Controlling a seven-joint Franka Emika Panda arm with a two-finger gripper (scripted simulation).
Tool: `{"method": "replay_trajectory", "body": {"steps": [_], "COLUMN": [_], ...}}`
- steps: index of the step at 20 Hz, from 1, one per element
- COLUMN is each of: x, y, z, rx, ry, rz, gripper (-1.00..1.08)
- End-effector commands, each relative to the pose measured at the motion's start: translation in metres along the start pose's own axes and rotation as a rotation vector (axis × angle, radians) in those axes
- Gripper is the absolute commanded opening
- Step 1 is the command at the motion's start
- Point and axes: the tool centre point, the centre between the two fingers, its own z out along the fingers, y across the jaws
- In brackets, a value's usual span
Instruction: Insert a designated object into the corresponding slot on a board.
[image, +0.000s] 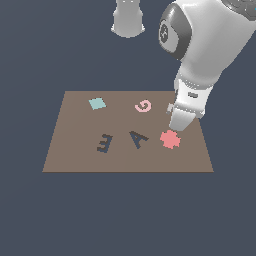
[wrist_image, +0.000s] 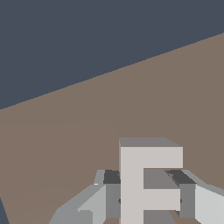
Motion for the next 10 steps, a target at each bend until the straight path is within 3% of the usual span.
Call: {"method": "replay_trajectory", "body": {"steps": [1, 10], "x": [-0.001, -0.026], "y": [0.018, 0.095], "z": [-0.001, -0.002], "rx": [0.000, 0.000], "ry": [0.000, 0.001], "rz": [0.094, 0.523], "gripper": [-1.00, -1.00]}}
